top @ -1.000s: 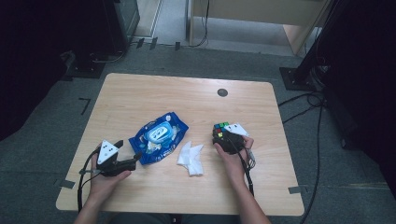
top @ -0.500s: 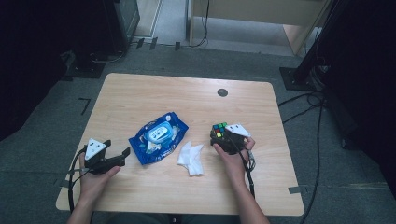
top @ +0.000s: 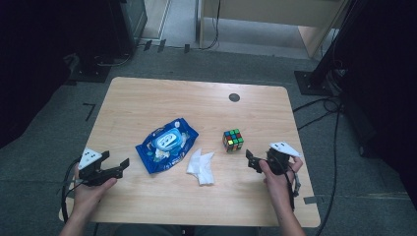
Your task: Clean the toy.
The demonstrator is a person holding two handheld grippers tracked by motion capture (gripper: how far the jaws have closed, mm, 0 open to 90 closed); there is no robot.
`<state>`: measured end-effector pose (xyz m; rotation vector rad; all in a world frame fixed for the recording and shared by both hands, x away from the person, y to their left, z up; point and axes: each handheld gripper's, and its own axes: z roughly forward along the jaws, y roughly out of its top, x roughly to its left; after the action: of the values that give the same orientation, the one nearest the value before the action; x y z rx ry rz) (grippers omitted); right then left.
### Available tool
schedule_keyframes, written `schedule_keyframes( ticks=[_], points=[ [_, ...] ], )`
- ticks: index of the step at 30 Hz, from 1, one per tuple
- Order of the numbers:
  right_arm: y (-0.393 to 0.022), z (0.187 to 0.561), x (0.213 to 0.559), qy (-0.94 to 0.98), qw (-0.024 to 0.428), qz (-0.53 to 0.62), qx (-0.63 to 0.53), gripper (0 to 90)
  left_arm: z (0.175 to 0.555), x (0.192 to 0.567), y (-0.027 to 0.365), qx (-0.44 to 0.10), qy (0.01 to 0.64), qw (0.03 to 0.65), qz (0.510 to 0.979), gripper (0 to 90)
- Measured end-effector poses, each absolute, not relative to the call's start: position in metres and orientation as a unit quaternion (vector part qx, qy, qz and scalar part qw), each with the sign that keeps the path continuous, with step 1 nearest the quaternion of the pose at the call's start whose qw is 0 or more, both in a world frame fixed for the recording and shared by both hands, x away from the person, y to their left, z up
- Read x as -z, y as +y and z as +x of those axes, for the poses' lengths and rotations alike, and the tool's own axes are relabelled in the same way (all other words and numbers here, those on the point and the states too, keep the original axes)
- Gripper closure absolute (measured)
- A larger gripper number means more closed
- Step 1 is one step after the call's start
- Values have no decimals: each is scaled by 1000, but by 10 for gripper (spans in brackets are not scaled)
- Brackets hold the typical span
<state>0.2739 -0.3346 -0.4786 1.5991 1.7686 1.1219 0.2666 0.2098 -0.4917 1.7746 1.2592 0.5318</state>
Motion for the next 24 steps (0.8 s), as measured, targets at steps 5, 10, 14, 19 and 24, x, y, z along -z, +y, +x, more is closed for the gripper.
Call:
schedule_keyframes(
  ticks=[5, 10, 14, 19, 24],
  points=[
    [-364, 253, 484, 650, 252, 595, -400, 0, 261, 500, 211, -214, 510, 405, 728, 131],
    [-385, 239, 491, 649, 251, 604, -389, 0, 259, 504, 211, -216, 510, 388, 736, 105],
    [-407, 219, 501, 650, 245, 609, -383, 0, 255, 508, 218, -215, 524, 374, 735, 98],
    [-424, 203, 508, 648, 240, 618, -375, 0, 252, 509, 227, -214, 529, 356, 740, 93],
    [-440, 193, 515, 640, 233, 630, -372, 0, 244, 511, 241, -228, 529, 330, 748, 93]
  ],
)
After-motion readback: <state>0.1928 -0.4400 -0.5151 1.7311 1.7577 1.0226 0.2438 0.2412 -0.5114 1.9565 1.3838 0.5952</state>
